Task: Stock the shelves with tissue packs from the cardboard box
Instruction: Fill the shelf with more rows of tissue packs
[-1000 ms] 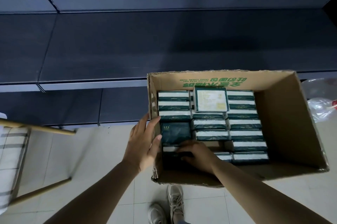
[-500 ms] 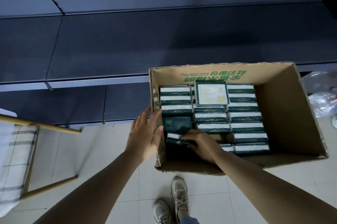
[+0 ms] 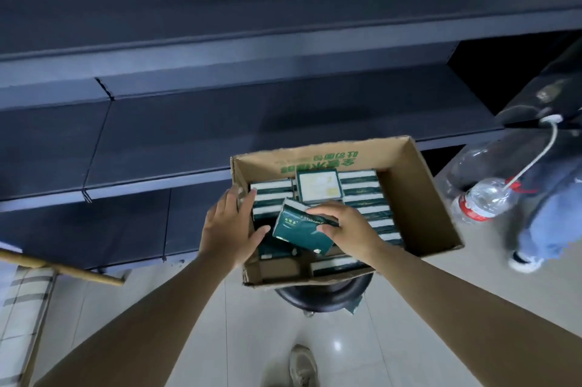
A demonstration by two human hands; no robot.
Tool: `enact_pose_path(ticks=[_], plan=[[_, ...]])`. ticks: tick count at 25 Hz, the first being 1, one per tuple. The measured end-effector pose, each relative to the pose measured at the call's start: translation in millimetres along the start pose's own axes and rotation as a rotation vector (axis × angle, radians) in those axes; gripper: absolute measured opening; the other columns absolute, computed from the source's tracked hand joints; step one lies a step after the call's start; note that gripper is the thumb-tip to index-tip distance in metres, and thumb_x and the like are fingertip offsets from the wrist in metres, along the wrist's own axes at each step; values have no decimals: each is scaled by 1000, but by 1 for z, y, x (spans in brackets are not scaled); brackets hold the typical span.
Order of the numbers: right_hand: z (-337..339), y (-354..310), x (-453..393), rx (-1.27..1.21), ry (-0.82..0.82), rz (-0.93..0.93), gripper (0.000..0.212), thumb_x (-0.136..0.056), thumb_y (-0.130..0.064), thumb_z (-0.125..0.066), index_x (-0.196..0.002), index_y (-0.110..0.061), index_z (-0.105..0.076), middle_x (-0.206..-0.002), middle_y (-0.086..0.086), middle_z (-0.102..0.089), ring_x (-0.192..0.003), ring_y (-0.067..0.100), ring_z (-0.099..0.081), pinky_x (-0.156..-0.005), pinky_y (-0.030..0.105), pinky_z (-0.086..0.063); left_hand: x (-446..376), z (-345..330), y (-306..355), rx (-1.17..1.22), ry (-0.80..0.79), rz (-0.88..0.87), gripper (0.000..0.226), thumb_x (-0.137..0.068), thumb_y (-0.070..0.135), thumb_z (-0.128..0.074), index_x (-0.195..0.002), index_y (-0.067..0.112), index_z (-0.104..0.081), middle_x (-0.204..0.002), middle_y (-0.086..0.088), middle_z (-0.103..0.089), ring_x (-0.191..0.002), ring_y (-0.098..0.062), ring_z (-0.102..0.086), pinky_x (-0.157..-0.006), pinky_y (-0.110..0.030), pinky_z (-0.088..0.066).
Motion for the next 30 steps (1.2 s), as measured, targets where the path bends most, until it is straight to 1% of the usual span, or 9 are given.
enact_pose_path(ticks=[2,7,9,11,17,20,22,26,30], plan=[[39,-21,7,-15,49,38,35,-88,-5,-61,-117,-23,-64,-116,-9,-61,-109,6,-55,-100,24,-40,-4,32,19,4,40,-38,79,-87,61,-48,-150,22,-19,-156,-13,-17,-142,-29,-19,-113,-43,-21],[154,-79,26,61,196,163,33,-88,-2,-60,-115,-21,-66,-110,-12,-62,-107,3,-55,-94,9,-36,-27,128,79,29,162,-108,87,-85,67,-46,-151,27,-7,-159,-7,-1,-145,-23,-5,-116,-39,-13],[207,-99,33,67,222,203,34,-89,-1,-58,-114,-22,-66,-110,-14,-61,-106,2,-55,-94,11,-38,-40,172,111,42,227,-131,87,-85,67,-45,-152,27,-5,-159,-6,1,-146,-21,-2,-116,-38,-9],[260,-119,39,91,257,264,35,-89,1,-57,-114,-21,-66,-110,-13,-61,-106,3,-56,-95,15,-40,-53,214,143,45,326,-151,88,-83,70,-44,-151,27,-8,-159,-6,-2,-145,-22,-4,-116,-38,-12],[421,-176,63,223,351,502,35,-89,4,-55,-114,-17,-67,-106,-22,-56,-103,3,-55,-89,12,-40,-89,339,247,25,640,-190,92,-77,71,-51,-150,21,-22,-156,-13,-17,-144,-26,-16,-114,-41,-20],[490,-191,76,296,393,580,36,-91,2,-53,-116,-20,-66,-106,-24,-53,-103,-3,-51,-85,2,-33,-104,383,296,18,742,-203,91,-79,71,-49,-150,23,-22,-156,-12,-16,-144,-27,-16,-113,-42,-20],[526,-197,80,307,416,601,35,-91,2,-52,-116,-19,-66,-106,-23,-54,-104,-2,-50,-84,-1,-31,-115,404,323,45,809,-212,89,-79,70,-50,-150,22,-23,-156,-13,-17,-143,-28,-17,-113,-43,-21],[581,-193,69,381,468,611,35,-91,1,-52,-115,-21,-66,-110,-18,-56,-111,1,-50,-94,4,-33,-151,430,363,-23,817,-245,90,-80,72,-45,-151,25,-15,-157,-10,-11,-145,-24,-10,-115,-39,-15],[633,-171,42,376,616,588,33,-91,2,-52,-112,-21,-65,-107,-16,-57,-111,8,-52,-101,23,-38,-203,442,388,10,831,-281,92,-77,73,-50,-150,27,-18,-157,-9,-13,-145,-23,-11,-115,-38,-14]])
Point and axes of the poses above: each hand's wrist, its own x-axis away from the middle knuckle, its own z-axis out of the back of the hand, y = z × x, the point moved 3 cm from there along -x, towards the middle knuckle
